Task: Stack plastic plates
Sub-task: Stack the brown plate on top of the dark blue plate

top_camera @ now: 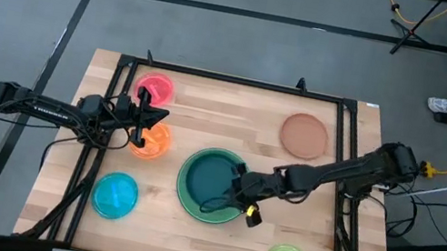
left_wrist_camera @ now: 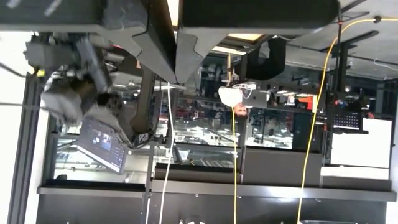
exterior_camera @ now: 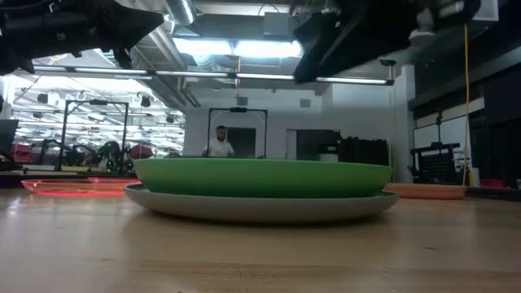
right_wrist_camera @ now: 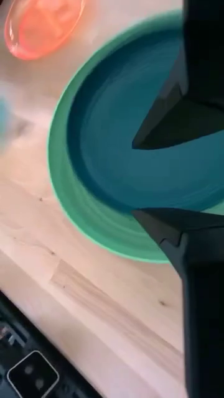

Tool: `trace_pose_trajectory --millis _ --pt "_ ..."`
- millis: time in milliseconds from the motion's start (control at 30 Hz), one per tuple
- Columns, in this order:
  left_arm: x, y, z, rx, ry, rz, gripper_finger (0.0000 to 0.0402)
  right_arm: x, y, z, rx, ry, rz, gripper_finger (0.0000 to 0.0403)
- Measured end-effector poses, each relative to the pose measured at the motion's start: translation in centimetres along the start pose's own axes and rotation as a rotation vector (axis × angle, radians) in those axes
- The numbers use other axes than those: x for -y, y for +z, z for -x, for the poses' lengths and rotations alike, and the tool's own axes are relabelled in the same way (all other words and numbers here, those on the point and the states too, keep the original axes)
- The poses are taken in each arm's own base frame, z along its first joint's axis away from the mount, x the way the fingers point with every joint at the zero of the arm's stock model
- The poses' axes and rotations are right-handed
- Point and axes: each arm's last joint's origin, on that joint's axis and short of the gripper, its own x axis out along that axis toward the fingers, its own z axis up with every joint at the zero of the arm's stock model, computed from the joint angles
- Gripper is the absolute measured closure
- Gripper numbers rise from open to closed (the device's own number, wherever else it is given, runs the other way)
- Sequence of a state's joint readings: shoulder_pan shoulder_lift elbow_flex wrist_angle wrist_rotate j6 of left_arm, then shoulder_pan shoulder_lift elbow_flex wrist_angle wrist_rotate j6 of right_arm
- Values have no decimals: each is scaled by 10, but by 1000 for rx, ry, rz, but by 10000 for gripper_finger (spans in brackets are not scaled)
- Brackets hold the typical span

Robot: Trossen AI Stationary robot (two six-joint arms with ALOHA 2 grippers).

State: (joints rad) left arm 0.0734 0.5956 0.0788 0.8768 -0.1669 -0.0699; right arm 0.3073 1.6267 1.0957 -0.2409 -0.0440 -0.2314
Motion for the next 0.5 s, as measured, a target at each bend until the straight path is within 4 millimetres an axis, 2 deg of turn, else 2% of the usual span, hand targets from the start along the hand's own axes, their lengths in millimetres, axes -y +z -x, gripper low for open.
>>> trace_pose_trajectory --millis 100,233,367,500 --pt "0 0 0 0 0 0 401 1 7 23 -27 -9 -21 247" --pt "0 0 0 0 0 2 401 0 6 52 -56 -20 -48 250" --pt "0 0 0 -1 0 4 401 -1 -4 76 -80 -93 -79 255" --pt "0 0 0 -3 0 6 401 6 -24 93 -92 -155 -154 256"
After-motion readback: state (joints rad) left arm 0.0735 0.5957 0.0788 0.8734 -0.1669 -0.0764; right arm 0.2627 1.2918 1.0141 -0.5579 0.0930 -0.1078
